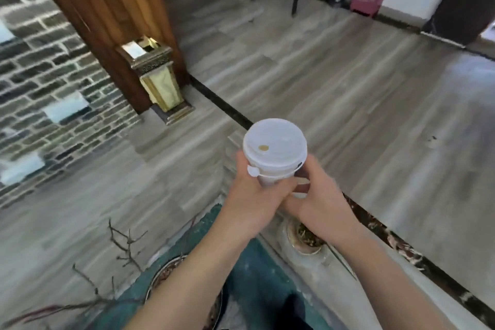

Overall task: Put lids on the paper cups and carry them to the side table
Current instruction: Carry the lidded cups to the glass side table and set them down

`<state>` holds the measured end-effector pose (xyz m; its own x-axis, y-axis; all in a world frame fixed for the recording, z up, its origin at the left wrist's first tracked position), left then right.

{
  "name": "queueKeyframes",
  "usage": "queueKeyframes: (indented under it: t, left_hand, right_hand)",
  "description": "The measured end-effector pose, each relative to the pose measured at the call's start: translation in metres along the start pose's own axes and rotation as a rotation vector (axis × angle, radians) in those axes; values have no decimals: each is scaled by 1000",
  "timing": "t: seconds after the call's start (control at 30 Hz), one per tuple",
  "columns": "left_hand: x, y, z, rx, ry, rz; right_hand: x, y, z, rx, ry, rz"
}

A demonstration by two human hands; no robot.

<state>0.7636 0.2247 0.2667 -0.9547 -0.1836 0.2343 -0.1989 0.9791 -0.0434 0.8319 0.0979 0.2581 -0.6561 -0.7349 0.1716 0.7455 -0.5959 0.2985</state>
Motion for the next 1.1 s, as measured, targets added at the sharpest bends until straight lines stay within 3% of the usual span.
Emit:
queueKeyframes:
  t: [0.17, 0.47, 0.6, 0.8, 0.93, 1.1]
  left_hand:
    - [-83, 9, -26, 35, -51, -110]
    - [-268, 25, -73, 77, -166, -119]
    - [-382, 79, -99, 98, -207, -34]
    - [-548, 225, -161, 263, -43, 252]
    - [-651, 293, -204, 428, 89, 172]
    - [-780, 336, -237, 347, 135, 129]
  right_hand:
    - [-83, 43, 3, -18, 58, 57]
    - [-237, 137, 10, -16, 108, -75]
    - [-360, 174, 15, -41, 171, -158]
    - [-573, 211, 45, -11, 150, -153]
    - [-685, 238, 70, 17, 119, -111]
    - [-817, 276, 76, 32, 127, -35]
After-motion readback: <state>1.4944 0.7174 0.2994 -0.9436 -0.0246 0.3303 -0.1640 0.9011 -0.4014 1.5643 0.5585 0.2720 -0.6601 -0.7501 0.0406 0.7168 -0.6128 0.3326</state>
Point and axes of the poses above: each hand's wrist, its own x-axis away from the middle knuckle, its own y-axis out of the back of the hand, z = x × y, the point moved 1 cm from there along -x, towards the middle knuckle, and after that the axes turned 13 degrees about z, right-handed, at the moved point
